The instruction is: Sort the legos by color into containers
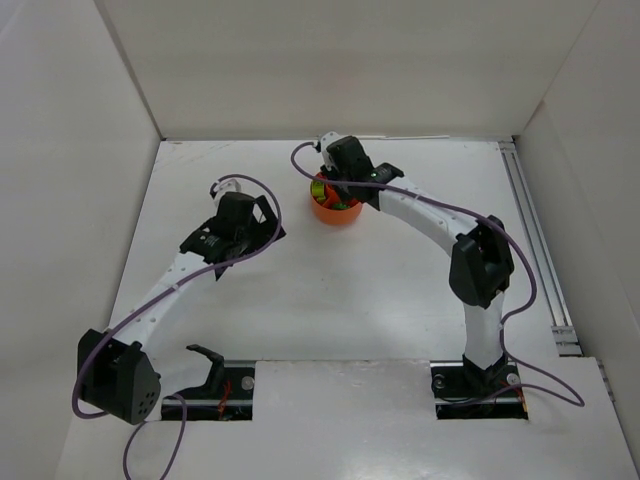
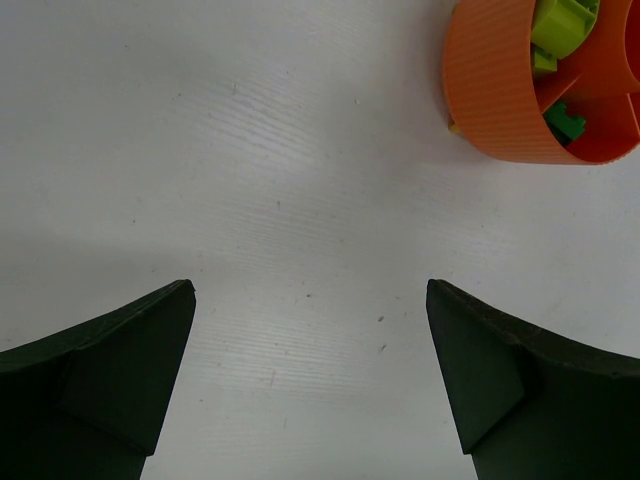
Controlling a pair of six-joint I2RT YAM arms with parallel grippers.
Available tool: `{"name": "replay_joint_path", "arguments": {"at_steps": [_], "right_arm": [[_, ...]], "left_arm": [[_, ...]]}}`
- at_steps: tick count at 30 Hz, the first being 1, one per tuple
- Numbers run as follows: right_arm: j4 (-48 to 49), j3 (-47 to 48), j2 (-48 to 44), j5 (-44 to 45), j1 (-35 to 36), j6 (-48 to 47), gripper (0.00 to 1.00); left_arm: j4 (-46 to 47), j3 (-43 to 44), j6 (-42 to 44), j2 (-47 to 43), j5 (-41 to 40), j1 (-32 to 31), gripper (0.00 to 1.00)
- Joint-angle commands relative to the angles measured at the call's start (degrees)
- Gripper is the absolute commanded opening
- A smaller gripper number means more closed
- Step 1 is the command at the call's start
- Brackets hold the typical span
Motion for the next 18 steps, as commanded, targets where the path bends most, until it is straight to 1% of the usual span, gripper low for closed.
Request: {"name": "replay_joint_path", "arguments": {"at_steps": [1, 4, 5, 9, 12, 13, 14, 15, 17, 18], "right_arm": [[1.2, 3.3, -0.1, -0.7, -0.3, -0.5, 0.36], [1.2, 3.3, -0.1, -1.2, -0.3, 0.0, 0.48], [1.2, 3.8, -0.1, -1.2, -0.3, 0.0, 0.48], [0.1, 4.4, -0.1, -0.5, -0.3, 0.0, 0.57], [1.0, 3.7, -2.3, 0.1, -0.3, 0.5, 0.57], [1.0, 2.8, -3.0, 0.1, -0.3, 0.5, 0.59], [1.0, 1.9, -3.7, 0.7, -0.3, 0.5, 0.62], [1.5, 1.3, -5.4, 0.7, -0.9, 1.2, 0.72], [1.5, -0.2, -7.5, 0.7, -0.9, 2.4, 0.82], [2.3, -2.9, -8.8, 0.7, -1.6, 2.5, 0.92]], "left_arm": [[1.6, 2.3, 1.2, -0.2, 0.6, 1.1, 1.0], [1.6, 2.3, 1.8, -0.2, 0.6, 1.1, 1.0], [1.6, 2.3, 1.8, -0.2, 0.6, 1.1, 1.0], [1.1, 2.3, 1.8, -0.7, 0.6, 1.1, 1.0], [1.1, 2.3, 1.8, -1.2, 0.6, 1.1, 1.0], [1.1, 2.3, 1.8, -1.2, 0.6, 1.1, 1.0], [0.5, 2.3, 1.8, -1.2, 0.6, 1.1, 1.0], [0.5, 2.3, 1.8, -1.2, 0.6, 1.1, 1.0], [0.0, 2.8, 1.8, -1.9, 0.6, 1.1, 1.0], [-0.7, 2.8, 1.8, -2.4, -0.3, 1.1, 1.0]]}}
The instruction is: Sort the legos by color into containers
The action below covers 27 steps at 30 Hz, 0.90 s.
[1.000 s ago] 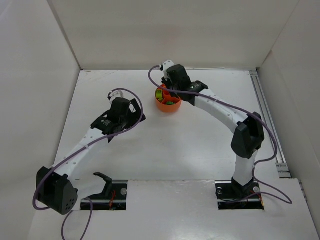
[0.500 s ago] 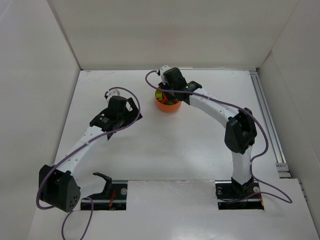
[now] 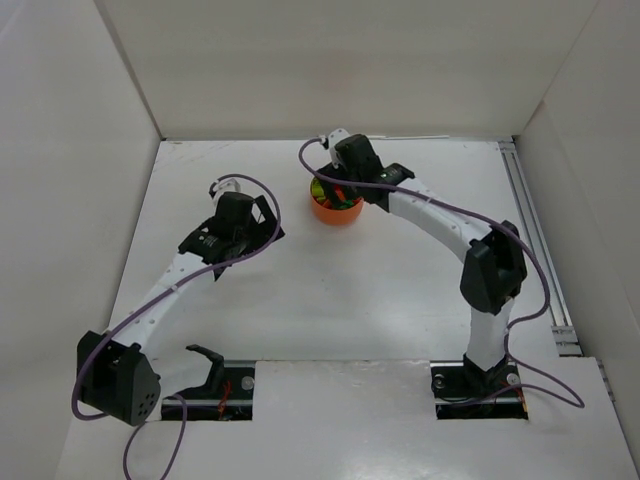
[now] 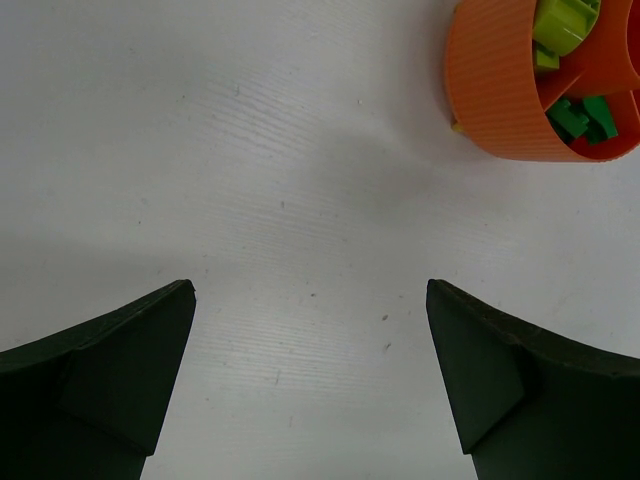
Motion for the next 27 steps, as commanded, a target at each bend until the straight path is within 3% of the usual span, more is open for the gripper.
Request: {"name": "replay_joint_path", "arguments": {"at_steps": [1, 7, 11, 17, 27], "right_arm": [[3.6, -3.9, -9.5, 0.2, -2.2, 3.0, 1.0], [5.5, -19.9, -22.4, -3.1, -7.6, 6.6, 1.0], [3.7, -28.9, -34.9, 1.8, -7.6, 8.4, 1.0], [1.4, -41.3, -47.4, 2.3, -8.6, 10.0, 1.0], [0.3, -47.7, -58.7, 2.8, -10.5, 10.7, 1.0]], "left_arm": [[-1.1, 2.8, 0.2, -3.2, -0.5, 0.4, 1.0], [-2.4, 2.8, -0.3, -6.6, -3.2, 0.9, 1.0], [-3.6, 2.8, -0.8, -7.9, -4.4, 0.9, 1.0], [-4.8, 1.0, -2.0, -11.1, -5.0, 0.9, 1.0], [-6.5, -0.7, -3.6, -16.2, -6.2, 0.9, 1.0]]}}
